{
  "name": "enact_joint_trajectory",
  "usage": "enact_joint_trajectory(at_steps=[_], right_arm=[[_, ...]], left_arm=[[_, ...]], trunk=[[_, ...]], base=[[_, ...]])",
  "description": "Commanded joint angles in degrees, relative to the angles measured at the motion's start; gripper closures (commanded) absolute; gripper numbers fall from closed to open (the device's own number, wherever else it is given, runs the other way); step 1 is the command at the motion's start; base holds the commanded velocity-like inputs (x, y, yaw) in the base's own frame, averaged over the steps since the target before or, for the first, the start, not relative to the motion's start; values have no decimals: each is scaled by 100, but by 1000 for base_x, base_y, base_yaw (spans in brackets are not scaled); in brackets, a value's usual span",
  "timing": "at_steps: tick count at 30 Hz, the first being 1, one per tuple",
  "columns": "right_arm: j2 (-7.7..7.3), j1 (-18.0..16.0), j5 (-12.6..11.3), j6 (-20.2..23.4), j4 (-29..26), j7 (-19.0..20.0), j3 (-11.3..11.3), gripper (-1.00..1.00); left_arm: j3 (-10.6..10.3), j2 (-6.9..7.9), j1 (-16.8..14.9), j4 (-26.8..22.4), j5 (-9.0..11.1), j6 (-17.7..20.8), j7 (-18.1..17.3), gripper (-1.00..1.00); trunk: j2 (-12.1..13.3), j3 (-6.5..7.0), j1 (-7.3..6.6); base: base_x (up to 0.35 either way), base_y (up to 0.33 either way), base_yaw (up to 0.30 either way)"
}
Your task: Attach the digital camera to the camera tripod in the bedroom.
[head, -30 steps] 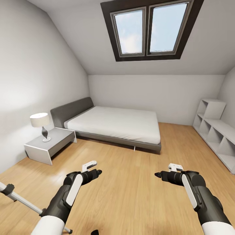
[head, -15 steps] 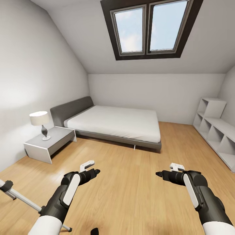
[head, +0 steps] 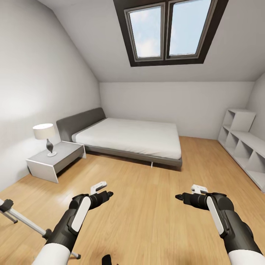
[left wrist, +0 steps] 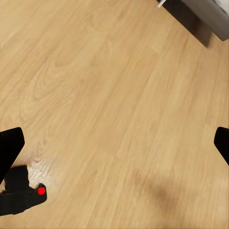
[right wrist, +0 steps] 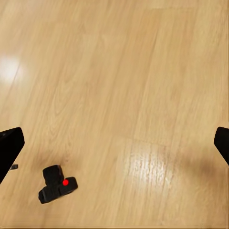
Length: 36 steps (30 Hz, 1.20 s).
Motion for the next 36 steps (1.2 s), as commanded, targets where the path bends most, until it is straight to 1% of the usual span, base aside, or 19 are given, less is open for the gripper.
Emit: enact_joint_trajectory(at_steps=[1, 4, 5, 11, 12, 15, 20, 28, 32, 33, 35, 36], right_arm=[[1, -4, -33, 44, -3, 0, -6, -100], [3, -4, -38, 96, 0, 3, -8, -100], [-2, -4, -19, 62, -1, 5, -13, -100], [-2, -4, -16, 45, -17, 5, -14, -100], [-7, -4, -15, 42, -13, 10, -20, -100], [-17, -4, -15, 42, -10, 12, -27, -100], [-26, -4, -15, 45, -8, 13, -30, -100], [-28, -4, 6, 46, -23, 13, -31, -100], [-24, -4, 38, 37, -30, -16, -26, -100], [-22, -4, 47, 32, -31, -29, -23, -100], [-17, -4, 52, 28, -29, -37, -21, -100], [-14, -4, 54, 27, -27, -43, -22, -100]], left_arm=[[13, -5, -3, 4, 63, 25, 44, -100], [21, 0, -3, 43, 63, 22, 44, -100], [20, 2, -3, 145, 50, -12, 56, -100], [18, 2, -3, 202, 12, -65, 67, -100], [-17, 2, -3, 357, -46, -303, 69, -100], [-33, 2, -3, 449, -62, -386, 72, -100], [-41, 2, -3, 484, -80, -413, 91, -100], [-55, 3, -3, 473, -121, -418, 238, -100], [-59, 2, -3, 461, -284, -417, 374, -100], [-60, 2, -3, 458, -400, -414, 413, -100], [-61, 2, -3, 461, -530, -411, 437, -100], [-61, 2, -3, 471, -724, -399, 452, -100]], trunk=[[-45, -25, 22], [-165, -79, 88], [-205, -96, 110], [-446, -204, 242], [-486, -222, 264], [-606, -276, 330], [-807, -366, 439], [-1128, -509, 615], [-1288, -581, 703], [-1328, -599, 725], [-1408, -635, 769], [-1448, -653, 791]], base=[[0, 0, 0], [0, 0, 0], [0, 0, 0], [0, 0, 0], [0, 0, 0], [0, 0, 0], [0, 0, 0], [0, 0, 0], [0, 0, 0], [0, 0, 0], [0, 0, 0], [0, 0, 0]])
